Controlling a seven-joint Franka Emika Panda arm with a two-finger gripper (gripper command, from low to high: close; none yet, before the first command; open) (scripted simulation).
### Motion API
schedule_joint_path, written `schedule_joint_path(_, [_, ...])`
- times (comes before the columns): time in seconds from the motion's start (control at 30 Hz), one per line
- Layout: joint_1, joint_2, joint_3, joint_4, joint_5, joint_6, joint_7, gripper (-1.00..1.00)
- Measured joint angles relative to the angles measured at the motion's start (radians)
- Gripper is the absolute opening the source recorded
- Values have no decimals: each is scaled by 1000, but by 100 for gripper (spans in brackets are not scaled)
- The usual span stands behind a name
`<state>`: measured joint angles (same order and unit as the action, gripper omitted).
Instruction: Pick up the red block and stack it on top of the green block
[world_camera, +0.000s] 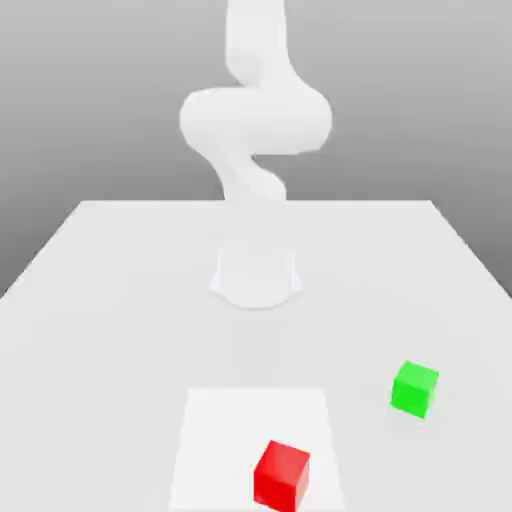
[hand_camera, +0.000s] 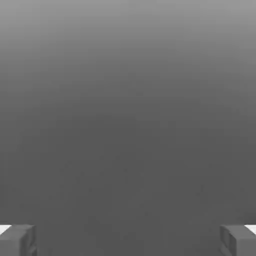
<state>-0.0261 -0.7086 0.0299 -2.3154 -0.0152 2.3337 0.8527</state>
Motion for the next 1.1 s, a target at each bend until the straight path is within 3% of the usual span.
schedule_joint_path(0.47, [-102,515,123,-86,-98,189,305,0])
schedule_joint_path(0.83, [-93,904,137,-152,-78,345,469,0])
schedule_joint_path(0.97, [-72,1047,109,-137,-116,454,510,0])
schedule_joint_path(1.0, [-61,1082,96,-132,-128,483,519,-100])
schedule_joint_path(1.1, [-62,1082,97,-132,-128,483,519,-100])
